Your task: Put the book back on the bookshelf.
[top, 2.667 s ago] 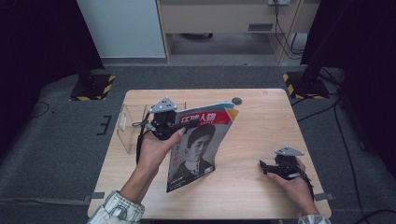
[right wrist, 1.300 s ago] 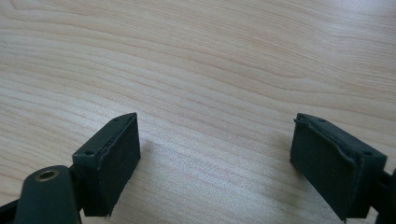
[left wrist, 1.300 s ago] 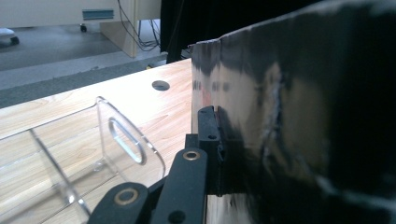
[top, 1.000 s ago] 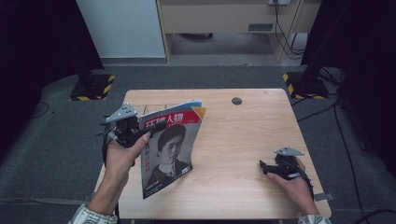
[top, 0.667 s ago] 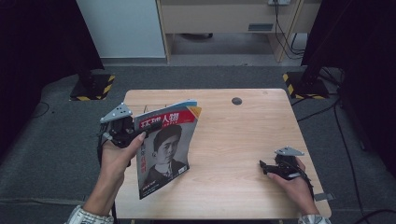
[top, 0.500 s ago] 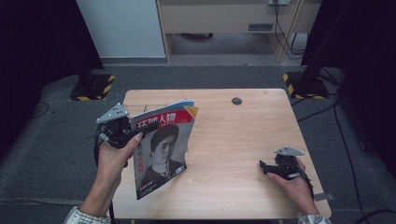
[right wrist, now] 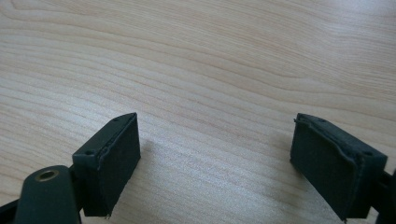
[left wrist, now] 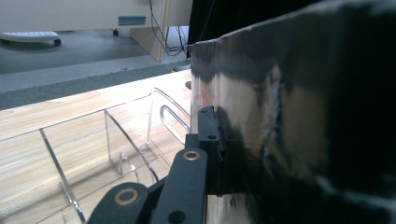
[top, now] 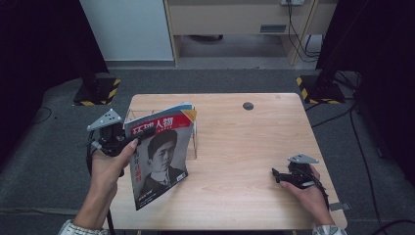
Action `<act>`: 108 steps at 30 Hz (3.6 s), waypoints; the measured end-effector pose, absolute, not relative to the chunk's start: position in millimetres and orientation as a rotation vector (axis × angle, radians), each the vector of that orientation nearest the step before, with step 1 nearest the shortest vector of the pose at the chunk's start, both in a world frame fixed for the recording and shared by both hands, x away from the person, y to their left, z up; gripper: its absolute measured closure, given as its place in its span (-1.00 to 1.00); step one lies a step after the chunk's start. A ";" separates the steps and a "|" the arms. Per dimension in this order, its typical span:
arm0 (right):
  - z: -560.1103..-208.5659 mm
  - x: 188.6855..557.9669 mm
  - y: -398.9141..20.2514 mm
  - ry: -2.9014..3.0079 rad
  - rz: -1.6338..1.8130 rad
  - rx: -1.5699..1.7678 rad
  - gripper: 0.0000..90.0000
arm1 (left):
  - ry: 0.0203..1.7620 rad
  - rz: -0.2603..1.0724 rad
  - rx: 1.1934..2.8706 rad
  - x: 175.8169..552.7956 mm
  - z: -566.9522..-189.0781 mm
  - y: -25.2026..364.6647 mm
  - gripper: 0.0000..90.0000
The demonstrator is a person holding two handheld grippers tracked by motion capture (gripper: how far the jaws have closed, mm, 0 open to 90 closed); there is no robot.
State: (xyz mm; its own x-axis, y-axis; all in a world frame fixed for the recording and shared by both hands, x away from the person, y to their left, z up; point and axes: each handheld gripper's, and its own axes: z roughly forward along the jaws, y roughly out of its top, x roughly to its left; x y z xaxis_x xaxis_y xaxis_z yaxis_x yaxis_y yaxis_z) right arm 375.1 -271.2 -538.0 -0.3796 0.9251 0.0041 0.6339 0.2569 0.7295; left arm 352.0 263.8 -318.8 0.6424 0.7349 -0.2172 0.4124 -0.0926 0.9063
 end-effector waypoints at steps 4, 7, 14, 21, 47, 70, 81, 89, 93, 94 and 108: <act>-538.1 375.2 -271.1 2.105 0.917 1.415 -0.64 | 0.947 0.357 1.716 351.0 -318.6 268.3 0.92; -538.0 375.1 -271.2 2.107 0.916 1.415 -0.64 | 0.952 0.361 1.714 350.2 -318.6 271.6 0.92; -538.1 375.1 -271.1 2.104 0.917 1.416 -0.64 | 0.964 0.371 1.705 348.0 -317.9 279.6 0.92; -538.1 375.1 -271.1 2.105 0.917 1.415 -0.64 | 0.978 0.380 1.696 346.2 -317.6 287.9 0.92; -538.0 375.1 -271.2 2.107 0.916 1.415 -0.64 | 1.019 0.419 1.685 341.5 -316.4 312.8 0.92; -538.0 375.1 -271.1 2.106 0.916 1.415 -0.64 | 1.052 0.451 1.666 333.1 -314.8 335.5 0.92; -538.0 375.1 -271.0 2.109 0.917 1.413 -0.64 | 1.066 0.473 1.656 327.2 -311.3 344.9 0.92; -538.0 375.1 -271.0 2.109 0.917 1.413 -0.64 | 1.083 0.481 1.648 323.5 -310.5 353.6 0.93; -538.0 375.1 -271.0 2.109 0.917 1.413 -0.64 | 1.088 0.490 1.644 320.9 -308.0 358.0 0.92; -538.0 375.1 -271.0 2.109 0.917 1.413 -0.64 | 1.089 0.492 1.643 320.5 -307.6 358.8 0.92; -538.2 375.4 -270.7 2.107 0.921 1.412 -0.64 | 1.125 0.524 1.626 325.4 -306.0 372.1 0.92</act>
State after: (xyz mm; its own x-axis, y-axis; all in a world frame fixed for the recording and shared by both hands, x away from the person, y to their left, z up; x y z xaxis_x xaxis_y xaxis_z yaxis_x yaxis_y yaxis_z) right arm 375.4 -270.7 -538.2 -0.3822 0.9241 0.0052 0.6313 0.2569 0.7318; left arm 325.4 372.1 -306.0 0.4635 0.8649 -0.1925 0.4089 -0.0161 0.9124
